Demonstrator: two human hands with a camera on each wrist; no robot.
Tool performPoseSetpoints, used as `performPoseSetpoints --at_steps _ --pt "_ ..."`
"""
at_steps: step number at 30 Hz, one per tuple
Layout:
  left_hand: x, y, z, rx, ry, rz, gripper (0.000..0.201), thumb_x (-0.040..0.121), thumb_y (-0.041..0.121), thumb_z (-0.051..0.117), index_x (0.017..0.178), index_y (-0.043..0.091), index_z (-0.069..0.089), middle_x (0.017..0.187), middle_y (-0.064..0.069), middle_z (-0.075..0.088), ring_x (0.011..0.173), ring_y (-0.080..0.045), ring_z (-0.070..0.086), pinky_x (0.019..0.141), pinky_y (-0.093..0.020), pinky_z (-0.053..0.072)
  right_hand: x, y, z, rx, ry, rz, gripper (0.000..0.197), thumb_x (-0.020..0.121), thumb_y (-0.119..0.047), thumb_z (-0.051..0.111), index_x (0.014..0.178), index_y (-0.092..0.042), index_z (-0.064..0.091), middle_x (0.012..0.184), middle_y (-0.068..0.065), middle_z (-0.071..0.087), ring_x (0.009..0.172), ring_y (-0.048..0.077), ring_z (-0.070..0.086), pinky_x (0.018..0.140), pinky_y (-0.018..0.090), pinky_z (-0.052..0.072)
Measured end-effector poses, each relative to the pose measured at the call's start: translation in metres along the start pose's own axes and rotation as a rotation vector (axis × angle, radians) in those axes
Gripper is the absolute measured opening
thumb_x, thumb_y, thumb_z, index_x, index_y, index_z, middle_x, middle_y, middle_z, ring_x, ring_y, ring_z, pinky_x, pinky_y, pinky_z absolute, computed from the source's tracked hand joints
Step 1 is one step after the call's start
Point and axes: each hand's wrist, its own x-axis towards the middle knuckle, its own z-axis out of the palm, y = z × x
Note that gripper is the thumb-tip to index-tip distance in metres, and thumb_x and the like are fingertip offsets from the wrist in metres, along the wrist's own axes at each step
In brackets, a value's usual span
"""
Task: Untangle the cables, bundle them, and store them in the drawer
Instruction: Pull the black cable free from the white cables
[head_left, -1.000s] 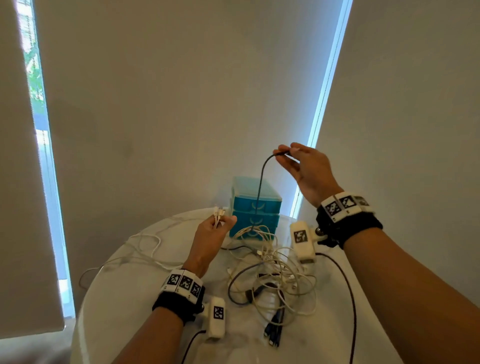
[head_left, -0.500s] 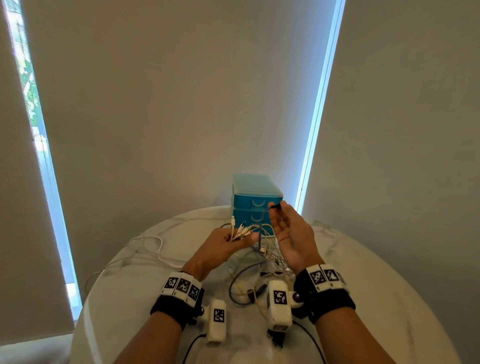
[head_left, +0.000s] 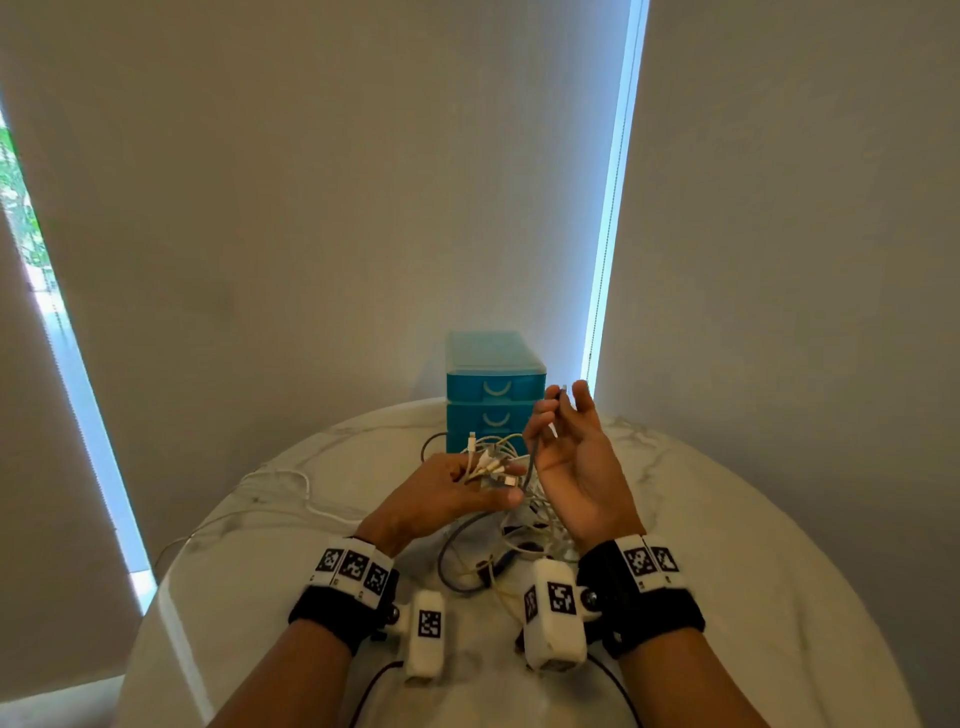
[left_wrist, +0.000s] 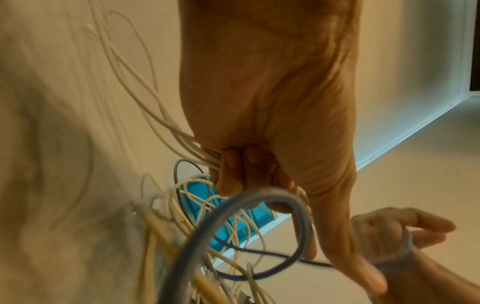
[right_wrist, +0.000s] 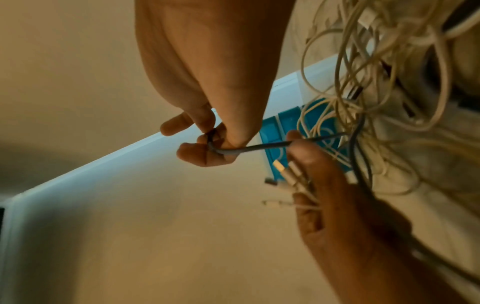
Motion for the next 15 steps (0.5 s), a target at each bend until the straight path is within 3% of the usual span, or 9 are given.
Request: performPoseSetpoints --at_steps 3,5,7,9,11,13,15 --pt "-0.001 0.0 0.003 0.113 -0.01 0.013 0.024 0.093 0.026 0.083 0.116 0.019 0.083 0.112 0.006 0.082 0.109 -0.006 0.074 0.097 -0.021 0.054 -0.001 -0.008 0.011 0.06 -0.07 -0.045 0.04 0.113 -0.009 0.045 0.092 -0.018 0.078 0.101 0.006 0.067 0.071 0.012 0.052 0.061 0.022 0.045" --pt "-0.001 0.002 -0.002 0.135 0.126 0.034 0.019 0.094 0.036 0.08 0.108 0.023 0.085 0.103 0.007 0.083 0.099 -0.003 0.075 0.091 -0.022 0.055 -0.003 -0.021 0.011 0.087 -0.065 -0.089 0.034 0.108 -0.002 0.046 0.095 -0.017 0.074 0.099 0.007 0.066 0.072 0.014 0.048 0.066 0.025 0.039" --pt "-0.001 0.008 -0.006 0.025 0.287 0.035 0.021 0.094 0.037 0.08 0.11 0.023 0.084 0.103 0.008 0.083 0.1 -0.005 0.076 0.093 -0.025 0.057 -0.004 -0.03 0.003 -0.001 -0.033 -0.119 0.034 0.102 0.004 0.044 0.1 -0.015 0.071 0.093 0.006 0.063 0.073 0.015 0.048 0.069 0.026 0.04" --pt "0.0 0.013 -0.008 -0.089 0.391 0.053 0.02 0.094 0.032 0.081 0.108 0.019 0.084 0.091 0.011 0.082 0.086 -0.001 0.076 0.079 -0.021 0.058 -0.003 -0.028 -0.006 -0.243 0.038 -0.115 0.039 0.096 0.008 0.042 0.106 -0.01 0.074 0.091 0.004 0.065 0.078 0.016 0.054 0.078 0.027 0.045" --pt "-0.001 0.017 -0.011 -0.15 0.46 0.069 0.019 0.095 0.031 0.078 0.105 0.015 0.084 0.07 0.015 0.073 0.057 0.003 0.059 0.056 -0.015 0.044 -0.001 -0.015 -0.014 -0.576 0.093 -0.106 0.05 0.09 0.012 0.043 0.122 -0.01 0.074 0.103 0.004 0.073 0.098 0.019 0.065 0.094 0.034 0.052" --pt "-0.001 0.014 -0.019 -0.218 0.479 0.074 0.027 0.093 0.04 0.076 0.106 0.018 0.085 0.058 0.013 0.057 0.051 -0.007 0.037 0.051 -0.024 0.027 0.001 0.003 -0.024 -0.865 0.067 -0.045 0.063 0.088 0.016 0.048 0.138 -0.019 0.063 0.123 0.002 0.077 0.12 0.02 0.068 0.106 0.045 0.055" --pt "-0.003 0.015 -0.024 -0.281 0.432 0.103 0.032 0.093 0.045 0.074 0.109 0.02 0.085 0.056 0.008 0.041 0.055 -0.013 0.025 0.053 -0.031 0.019 0.0 0.022 -0.031 -1.061 -0.024 0.033 0.069 0.091 0.018 0.058 0.144 -0.026 0.049 0.133 0.0 0.074 0.127 0.021 0.068 0.107 0.049 0.058"
